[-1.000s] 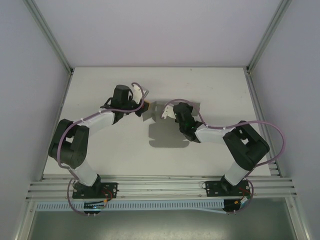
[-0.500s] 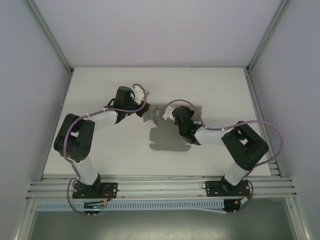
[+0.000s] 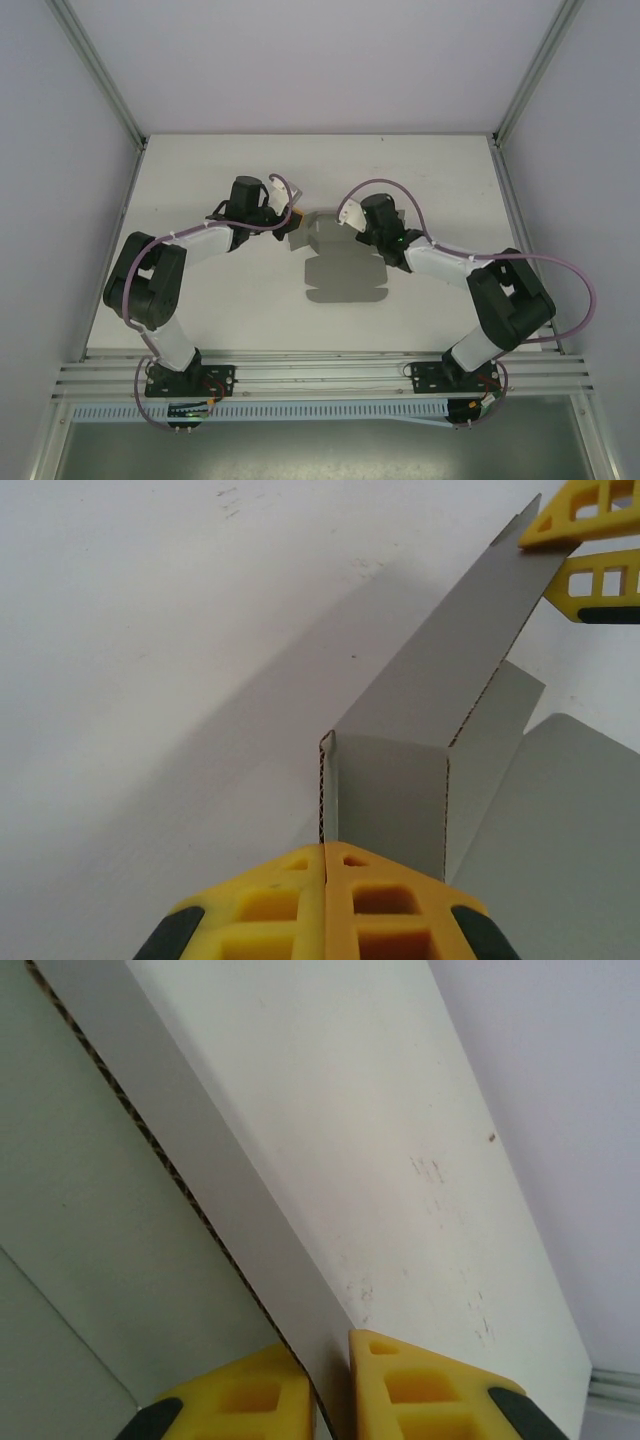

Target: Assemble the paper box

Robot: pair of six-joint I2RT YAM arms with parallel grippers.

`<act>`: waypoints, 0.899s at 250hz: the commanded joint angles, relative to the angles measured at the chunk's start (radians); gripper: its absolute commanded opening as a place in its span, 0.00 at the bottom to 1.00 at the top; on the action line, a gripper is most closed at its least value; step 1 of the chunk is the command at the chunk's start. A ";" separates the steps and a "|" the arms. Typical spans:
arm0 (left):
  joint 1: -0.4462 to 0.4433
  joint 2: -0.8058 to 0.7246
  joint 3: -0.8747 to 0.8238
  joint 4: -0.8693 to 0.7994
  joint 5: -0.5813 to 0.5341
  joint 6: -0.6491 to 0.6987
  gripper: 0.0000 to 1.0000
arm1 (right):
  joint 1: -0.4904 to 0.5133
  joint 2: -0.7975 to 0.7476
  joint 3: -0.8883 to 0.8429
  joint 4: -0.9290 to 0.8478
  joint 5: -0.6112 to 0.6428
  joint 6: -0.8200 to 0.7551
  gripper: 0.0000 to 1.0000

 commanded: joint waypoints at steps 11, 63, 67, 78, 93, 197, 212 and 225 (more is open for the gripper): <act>-0.018 -0.019 0.045 -0.036 0.074 0.061 0.00 | -0.001 0.040 0.083 -0.140 -0.176 0.024 0.19; -0.020 -0.020 0.074 -0.077 0.091 0.091 0.00 | -0.020 0.088 0.115 -0.148 -0.138 -0.019 0.19; -0.020 -0.042 0.074 -0.079 0.088 0.090 0.00 | -0.022 0.089 0.116 -0.143 -0.131 -0.025 0.19; -0.021 -0.048 0.075 -0.080 0.083 0.092 0.00 | -0.029 0.089 0.119 -0.135 -0.116 -0.028 0.18; -0.020 -0.054 0.074 -0.085 0.078 0.102 0.00 | -0.044 0.086 0.127 -0.148 -0.111 -0.040 0.17; -0.020 -0.040 0.095 -0.109 0.018 0.084 0.00 | -0.079 0.081 0.108 -0.046 -0.020 -0.143 0.00; -0.020 -0.030 0.130 -0.115 -0.013 0.059 0.12 | -0.069 0.075 0.089 0.024 0.052 -0.194 0.00; -0.020 -0.018 0.147 -0.120 -0.029 0.038 0.19 | -0.059 0.079 0.083 0.079 0.118 -0.243 0.00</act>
